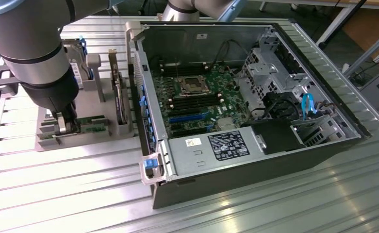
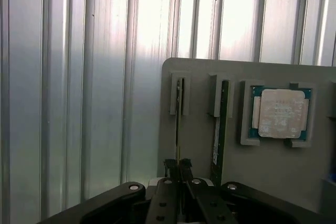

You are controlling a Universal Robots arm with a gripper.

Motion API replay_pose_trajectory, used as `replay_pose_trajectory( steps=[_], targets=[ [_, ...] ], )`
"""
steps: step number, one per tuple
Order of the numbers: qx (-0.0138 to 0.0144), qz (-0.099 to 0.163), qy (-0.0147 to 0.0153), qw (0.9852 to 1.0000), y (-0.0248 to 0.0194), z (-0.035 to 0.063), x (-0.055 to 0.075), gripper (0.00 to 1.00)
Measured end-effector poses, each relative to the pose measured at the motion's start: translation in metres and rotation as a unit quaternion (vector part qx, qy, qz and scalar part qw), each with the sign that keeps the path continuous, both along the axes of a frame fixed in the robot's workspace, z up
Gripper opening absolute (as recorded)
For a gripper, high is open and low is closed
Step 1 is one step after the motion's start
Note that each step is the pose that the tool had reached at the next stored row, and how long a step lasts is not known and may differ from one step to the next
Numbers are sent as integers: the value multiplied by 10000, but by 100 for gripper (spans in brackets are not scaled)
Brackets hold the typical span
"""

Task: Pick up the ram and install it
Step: 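Pick up the ram and move it above insertion slot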

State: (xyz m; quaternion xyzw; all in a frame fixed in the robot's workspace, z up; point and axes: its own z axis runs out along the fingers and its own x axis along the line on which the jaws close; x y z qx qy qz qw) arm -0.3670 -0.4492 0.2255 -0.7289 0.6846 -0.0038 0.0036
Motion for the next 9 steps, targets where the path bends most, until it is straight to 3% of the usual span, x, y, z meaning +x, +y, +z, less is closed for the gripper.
replay_pose_trajectory(
  steps=[9],
  targets=[
    [0, 0, 0, 10000, 0, 86, 0, 13]
  ],
)
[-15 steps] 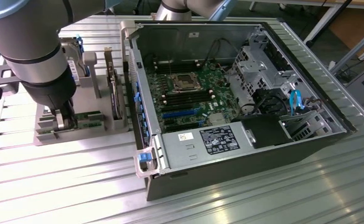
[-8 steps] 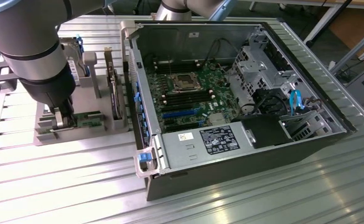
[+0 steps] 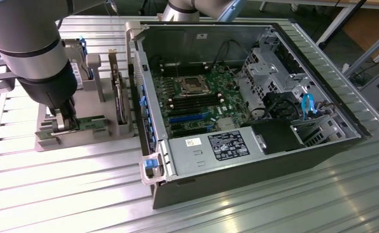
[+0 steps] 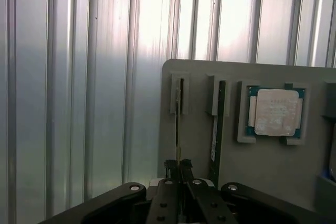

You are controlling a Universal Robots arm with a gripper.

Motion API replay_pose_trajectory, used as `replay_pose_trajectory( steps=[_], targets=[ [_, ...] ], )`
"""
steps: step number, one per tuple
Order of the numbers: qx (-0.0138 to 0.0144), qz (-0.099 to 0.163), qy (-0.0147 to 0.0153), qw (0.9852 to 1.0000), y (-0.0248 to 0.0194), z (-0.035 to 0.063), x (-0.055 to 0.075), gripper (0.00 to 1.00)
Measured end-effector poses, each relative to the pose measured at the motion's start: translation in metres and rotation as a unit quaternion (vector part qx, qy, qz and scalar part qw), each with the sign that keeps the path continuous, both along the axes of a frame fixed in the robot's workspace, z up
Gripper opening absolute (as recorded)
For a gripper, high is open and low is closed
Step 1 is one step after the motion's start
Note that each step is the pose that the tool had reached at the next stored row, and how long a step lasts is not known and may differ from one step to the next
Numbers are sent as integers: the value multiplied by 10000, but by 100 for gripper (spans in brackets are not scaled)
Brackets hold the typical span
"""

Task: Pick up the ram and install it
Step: 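Pick up the ram and move it above insertion slot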

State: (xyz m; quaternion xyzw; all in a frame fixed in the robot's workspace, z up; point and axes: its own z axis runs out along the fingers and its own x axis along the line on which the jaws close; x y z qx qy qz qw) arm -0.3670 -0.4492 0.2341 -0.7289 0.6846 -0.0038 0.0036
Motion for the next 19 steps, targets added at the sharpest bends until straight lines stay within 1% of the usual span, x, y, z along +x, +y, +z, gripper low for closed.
replay_pose_trajectory(
  steps=[6, 10, 16, 19],
  targets=[
    [0, 0, 0, 10000, 0, 58, 0, 13],
    [0, 0, 0, 10000, 0, 125, 0, 13],
    [0, 0, 1, 10000, 0, 176, 0, 13],
    [0, 0, 0, 10000, 0, 232, 0, 13]
  ],
)
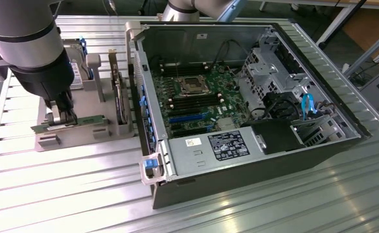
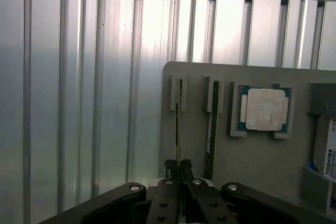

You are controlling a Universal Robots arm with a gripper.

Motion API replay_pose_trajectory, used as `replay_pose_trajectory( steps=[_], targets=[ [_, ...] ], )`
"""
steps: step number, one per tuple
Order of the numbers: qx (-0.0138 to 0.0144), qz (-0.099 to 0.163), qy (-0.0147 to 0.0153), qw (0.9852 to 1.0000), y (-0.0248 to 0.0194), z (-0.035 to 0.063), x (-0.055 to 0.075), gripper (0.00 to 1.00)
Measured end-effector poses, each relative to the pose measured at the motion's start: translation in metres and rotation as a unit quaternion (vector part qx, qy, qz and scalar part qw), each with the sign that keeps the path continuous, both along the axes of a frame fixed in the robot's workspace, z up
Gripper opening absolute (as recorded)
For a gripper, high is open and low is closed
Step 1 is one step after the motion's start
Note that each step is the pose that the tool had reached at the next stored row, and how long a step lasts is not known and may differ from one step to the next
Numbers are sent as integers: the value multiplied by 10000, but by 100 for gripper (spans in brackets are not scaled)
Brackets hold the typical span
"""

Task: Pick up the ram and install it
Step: 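Pick up the ram and move it above insertion slot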

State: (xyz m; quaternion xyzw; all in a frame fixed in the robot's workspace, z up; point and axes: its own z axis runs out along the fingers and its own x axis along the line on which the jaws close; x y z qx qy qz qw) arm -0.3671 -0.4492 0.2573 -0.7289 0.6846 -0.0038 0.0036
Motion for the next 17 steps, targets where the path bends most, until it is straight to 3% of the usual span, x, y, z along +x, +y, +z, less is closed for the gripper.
replay_pose_trajectory(
  steps=[17],
  targets=[
    [0, 0, 0, 10000, 0, 260, 0, 13]
  ],
)
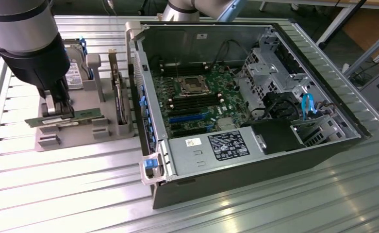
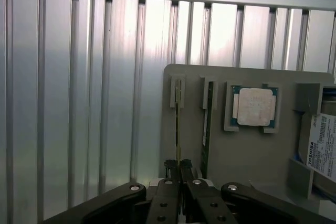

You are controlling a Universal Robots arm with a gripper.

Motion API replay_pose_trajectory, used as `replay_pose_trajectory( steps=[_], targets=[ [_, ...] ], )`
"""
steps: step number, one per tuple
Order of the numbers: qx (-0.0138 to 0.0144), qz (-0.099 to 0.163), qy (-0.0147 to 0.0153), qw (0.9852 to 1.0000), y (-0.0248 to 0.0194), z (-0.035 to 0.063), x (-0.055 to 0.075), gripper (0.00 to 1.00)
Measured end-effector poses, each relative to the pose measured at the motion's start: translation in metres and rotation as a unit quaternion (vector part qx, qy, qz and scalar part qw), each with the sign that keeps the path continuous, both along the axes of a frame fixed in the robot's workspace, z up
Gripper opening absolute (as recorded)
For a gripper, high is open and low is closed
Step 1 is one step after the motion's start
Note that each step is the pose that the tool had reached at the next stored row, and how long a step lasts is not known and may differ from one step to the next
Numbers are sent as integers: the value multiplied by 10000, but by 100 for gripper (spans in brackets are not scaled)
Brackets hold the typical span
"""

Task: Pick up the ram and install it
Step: 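Pick up the ram and move it above insertion slot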

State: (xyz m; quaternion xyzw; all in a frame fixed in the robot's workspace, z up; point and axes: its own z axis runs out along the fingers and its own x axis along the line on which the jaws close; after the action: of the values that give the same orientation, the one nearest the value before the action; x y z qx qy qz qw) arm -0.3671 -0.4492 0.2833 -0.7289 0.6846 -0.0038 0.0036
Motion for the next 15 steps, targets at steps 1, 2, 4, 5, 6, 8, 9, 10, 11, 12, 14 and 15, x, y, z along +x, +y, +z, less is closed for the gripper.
replay_pose_trajectory(
  steps=[1, 2, 4, 5, 6, 8, 9, 10, 11, 12, 14, 15],
  targets=[
    [0, 0, 0, 10000, 0, 12, 0, 13],
    [0, 0, 0, 10000, 0, 27, 0, 13],
    [0, 0, 0, 10000, 0, 55, 0, 13],
    [0, 0, 0, 10000, 0, 69, 0, 13],
    [0, 0, 0, 10000, 0, 88, 0, 13],
    [0, 0, 0, 10000, 0, 117, 0, 13],
    [0, 0, 0, 10000, 0, 127, 0, 13],
    [0, 0, 0, 10000, 0, 135, 0, 13],
    [0, 0, 0, 10000, 0, 145, 0, 13],
    [0, 0, 0, 10000, 0, 154, 0, 13],
    [0, 0, 0, 10000, 0, 177, 0, 13],
    [0, 0, 0, 10000, 0, 186, 0, 13]
  ],
)
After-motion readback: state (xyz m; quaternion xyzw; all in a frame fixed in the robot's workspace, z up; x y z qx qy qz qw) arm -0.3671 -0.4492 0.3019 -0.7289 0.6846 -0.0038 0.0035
